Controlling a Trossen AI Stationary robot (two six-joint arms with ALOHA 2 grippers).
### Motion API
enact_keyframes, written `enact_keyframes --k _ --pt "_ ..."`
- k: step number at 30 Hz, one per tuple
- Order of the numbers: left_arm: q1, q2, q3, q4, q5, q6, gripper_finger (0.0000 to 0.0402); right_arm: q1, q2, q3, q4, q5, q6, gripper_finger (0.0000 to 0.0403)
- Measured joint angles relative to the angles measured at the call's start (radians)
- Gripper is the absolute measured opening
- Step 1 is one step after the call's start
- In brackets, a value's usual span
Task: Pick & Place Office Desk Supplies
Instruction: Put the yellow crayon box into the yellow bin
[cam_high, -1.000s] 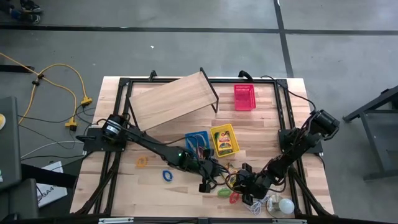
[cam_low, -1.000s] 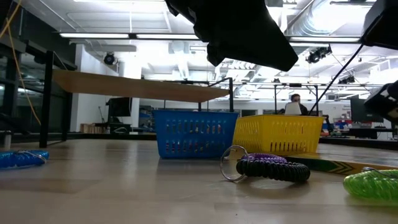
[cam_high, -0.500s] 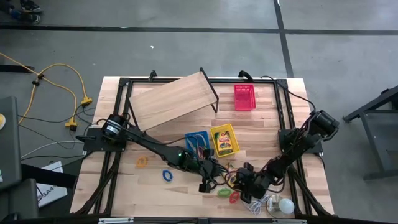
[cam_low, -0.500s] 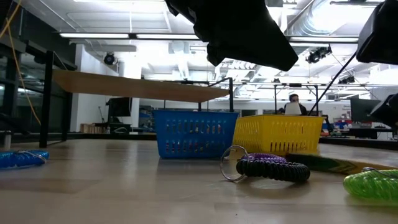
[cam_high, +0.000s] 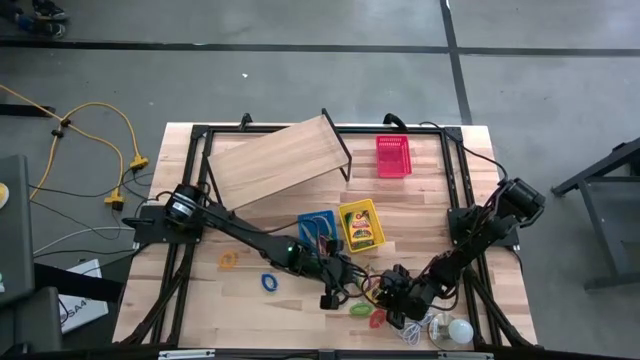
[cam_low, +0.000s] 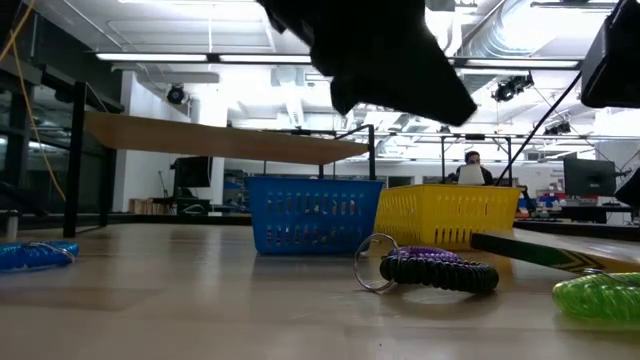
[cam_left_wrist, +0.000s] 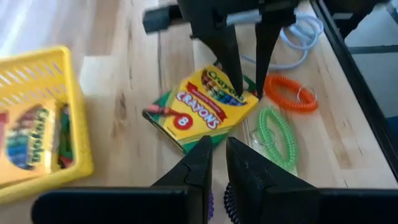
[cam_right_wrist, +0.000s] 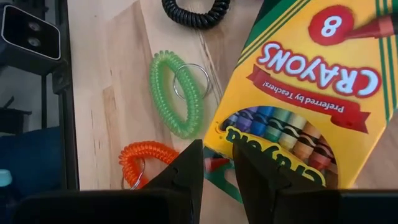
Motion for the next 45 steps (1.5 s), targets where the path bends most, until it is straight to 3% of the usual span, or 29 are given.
enact_keyframes --k 15,19,26,45 --pt "0.042 0.066 -0.001 0.014 0.068 -0.129 0.0045 0.005 0.002 -0.002 -0.005 0.012 -0.002 0.008" --pt "0.065 0.066 -0.001 0.014 0.167 -0.227 0.0045 0.005 0.002 -0.003 -0.004 0.012 -0.002 0.008" --pt "0.095 0.066 -0.001 0.014 0.231 -0.437 0.0045 0.005 0.003 -0.003 -0.001 0.013 -0.01 0.008" --pt "0.137 0.066 0.0 0.023 0.327 -0.478 0.006 0.005 0.003 -0.003 0.0 0.015 -0.042 0.008"
